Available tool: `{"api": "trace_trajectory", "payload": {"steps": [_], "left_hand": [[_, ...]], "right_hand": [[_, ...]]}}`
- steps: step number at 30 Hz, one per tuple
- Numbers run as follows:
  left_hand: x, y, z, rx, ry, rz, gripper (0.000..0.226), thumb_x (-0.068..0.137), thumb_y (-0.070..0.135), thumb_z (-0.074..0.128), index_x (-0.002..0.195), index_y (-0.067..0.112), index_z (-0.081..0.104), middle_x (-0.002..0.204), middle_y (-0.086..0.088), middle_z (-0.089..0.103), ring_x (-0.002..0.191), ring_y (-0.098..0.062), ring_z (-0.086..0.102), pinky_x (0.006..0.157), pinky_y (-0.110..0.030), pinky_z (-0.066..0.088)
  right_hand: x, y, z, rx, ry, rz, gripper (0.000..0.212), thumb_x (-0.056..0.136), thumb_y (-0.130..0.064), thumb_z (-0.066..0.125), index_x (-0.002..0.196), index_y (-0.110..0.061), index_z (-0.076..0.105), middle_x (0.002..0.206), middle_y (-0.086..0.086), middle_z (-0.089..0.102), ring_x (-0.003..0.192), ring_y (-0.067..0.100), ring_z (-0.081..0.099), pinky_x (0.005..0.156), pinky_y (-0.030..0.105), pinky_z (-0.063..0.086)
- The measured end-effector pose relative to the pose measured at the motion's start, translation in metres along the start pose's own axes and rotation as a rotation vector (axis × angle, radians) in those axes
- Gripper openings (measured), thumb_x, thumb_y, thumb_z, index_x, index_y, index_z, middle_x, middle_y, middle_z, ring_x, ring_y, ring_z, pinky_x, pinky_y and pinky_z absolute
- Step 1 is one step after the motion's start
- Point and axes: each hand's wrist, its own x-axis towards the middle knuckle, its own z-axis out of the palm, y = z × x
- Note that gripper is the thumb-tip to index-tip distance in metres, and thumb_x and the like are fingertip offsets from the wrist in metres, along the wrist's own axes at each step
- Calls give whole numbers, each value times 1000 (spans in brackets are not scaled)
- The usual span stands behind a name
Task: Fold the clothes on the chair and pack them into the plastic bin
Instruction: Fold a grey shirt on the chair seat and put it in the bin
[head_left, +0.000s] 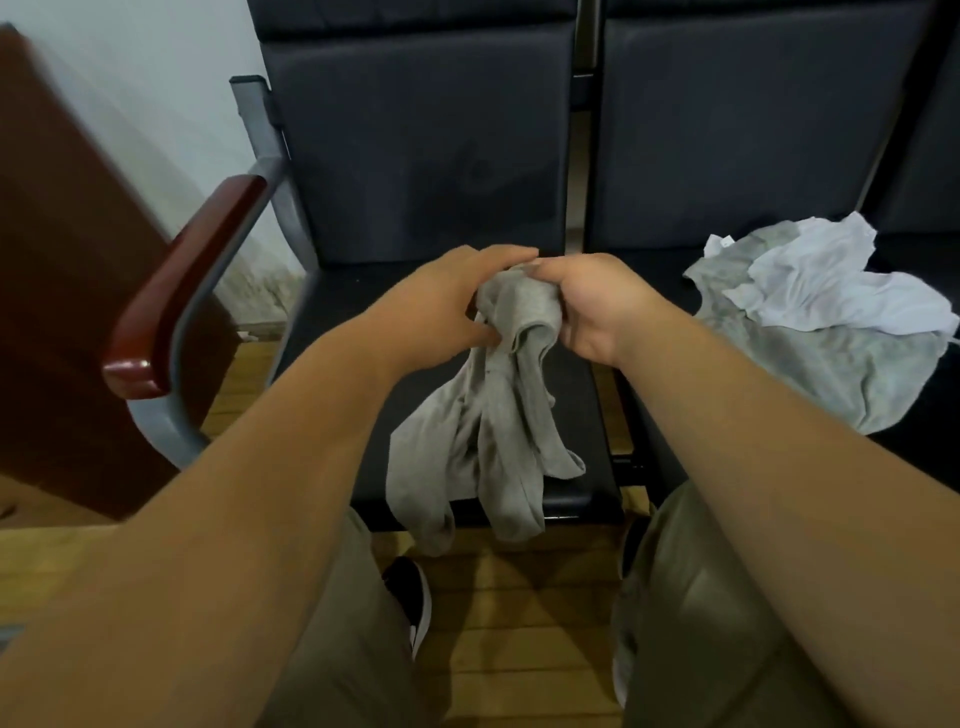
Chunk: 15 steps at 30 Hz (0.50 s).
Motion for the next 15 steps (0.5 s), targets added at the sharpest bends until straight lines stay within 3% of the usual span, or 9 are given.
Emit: {"api": "trace_trajectory", "payload": {"steps": [2, 4, 6, 8, 10, 12, 15], "left_hand": [[5, 0, 1, 2, 87, -12, 62, 95, 26, 75, 146, 52, 51, 124, 19, 65, 109, 1, 64, 104, -36, 54], [6, 3, 0, -49, 169, -11, 35, 101, 22, 67, 128, 43, 70, 114, 21, 72, 103, 4, 66, 100, -30, 56], [7, 7, -3, -148, 221, -60, 21, 103, 23, 62, 107, 38, 77, 99, 19, 75, 94, 1, 70, 91, -30, 59], [9, 11, -5, -248, 276, -163, 21, 104, 31, 58, 89, 28, 73, 80, 13, 72, 73, -2, 68, 74, -28, 58], [12, 16, -4, -344, 318, -255, 40, 106, 43, 56, 75, 17, 58, 66, 7, 58, 60, -7, 52, 60, -25, 47], [11, 24, -5, -535, 312, -351, 47, 104, 53, 59, 81, 12, 64, 71, -2, 61, 62, -12, 55, 56, -22, 48], [9, 29, -5, -741, 296, -430, 51, 102, 50, 65, 105, 1, 75, 93, -10, 80, 80, -17, 77, 67, -20, 59]], "right_hand": [[0, -1, -4, 48, -8, 75, 28, 105, -3, 48, 121, 6, 69, 113, 22, 77, 100, 32, 78, 79, 42, 66], [1, -2, -10, 77, -6, 117, 30, 104, -3, 47, 121, 6, 70, 114, 22, 77, 102, 32, 77, 88, 44, 65], [3, -3, -15, 108, -5, 133, 31, 103, -3, 48, 125, 6, 67, 116, 22, 76, 105, 32, 77, 89, 46, 64], [4, -2, -16, 14, 5, 115, 30, 105, -11, 52, 127, 3, 66, 117, 15, 75, 97, 25, 77, 80, 40, 64], [4, -1, -14, -282, 30, 44, 34, 108, -32, 56, 124, -7, 70, 113, 8, 76, 87, 20, 74, 74, 34, 61], [1, -1, -11, -495, 24, -35, 45, 106, -55, 54, 121, -17, 73, 111, 3, 80, 97, 20, 77, 90, 41, 61], [-5, 0, -4, -445, -119, -49, 59, 97, -72, 56, 128, -25, 72, 117, 0, 79, 111, 20, 76, 104, 48, 55]]}}
